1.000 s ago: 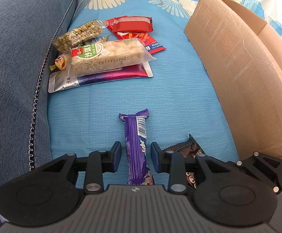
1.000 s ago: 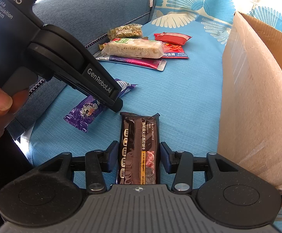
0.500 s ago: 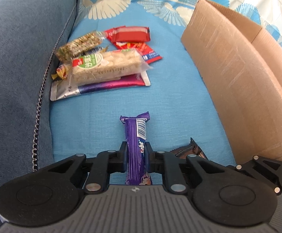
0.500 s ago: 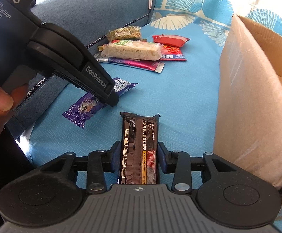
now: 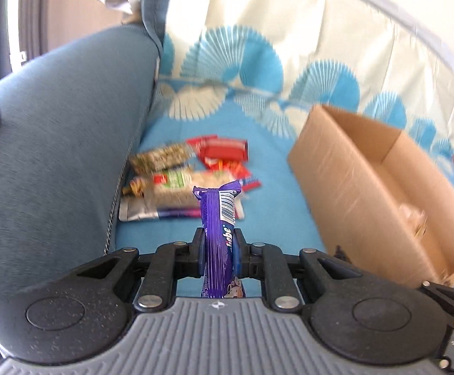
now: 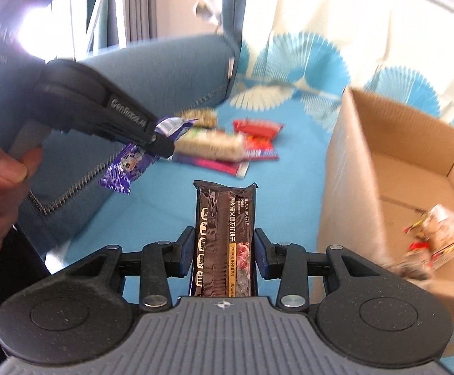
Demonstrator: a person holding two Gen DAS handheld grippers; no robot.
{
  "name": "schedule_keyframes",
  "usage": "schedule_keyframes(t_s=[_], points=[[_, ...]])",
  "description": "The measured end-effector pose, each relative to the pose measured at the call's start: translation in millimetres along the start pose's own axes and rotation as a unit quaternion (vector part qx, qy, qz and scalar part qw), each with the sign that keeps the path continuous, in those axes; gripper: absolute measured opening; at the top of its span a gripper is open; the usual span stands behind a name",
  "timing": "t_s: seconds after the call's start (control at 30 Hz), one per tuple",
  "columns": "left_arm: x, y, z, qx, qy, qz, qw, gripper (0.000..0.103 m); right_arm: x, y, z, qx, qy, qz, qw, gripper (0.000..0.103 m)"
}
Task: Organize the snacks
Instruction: 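Close and lift the purple bar with the left while the right lifts the chocolate bar, then carry the purple bar and chocolate bar over the open box with both grippers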
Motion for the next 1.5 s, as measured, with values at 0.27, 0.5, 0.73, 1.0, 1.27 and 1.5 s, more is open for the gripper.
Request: schedule_keyframes(t_s=[0.27,0.5,0.73,1.0,1.27,1.5], points=[[2,20,-23,0.037,0.038,0.029,0.9982,0.018,27,39,-35,0.084,-0.024,0.017,0.996,0.041],[25,30,-35,0.052,0.022,0.039,0.9976,0.018,86,62,-69,0.141,-0.052,0.047,0.987,0.041],[45,35,-42,0.061,0.012,0.043,0.9971,0.018,163,75,-75,0.172,-0.076,0.107,0.976,0.041],[75,35,-47,0.077,-0.008,0.053,0.9956,0.018,213,90,-52,0.184,-0.146,0.148,0.961,0.041],[108,18,-53,0.09,-0.018,0.078,0.9927,0.018,230,114,-46,0.2,-0.134,0.165,0.956,0.041],[142,3,-52,0.091,-0.05,0.099,0.9897,0.018,244,124,-43,0.198,-0.146,0.172,0.954,0.041]])
Point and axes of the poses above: each gripper's, at about its wrist camera, not at the fingertips, and y roughly against the way its jaws point, x to its right, z to its underside, the point moved 2 cm from there along -y, roughly the way its jaws point
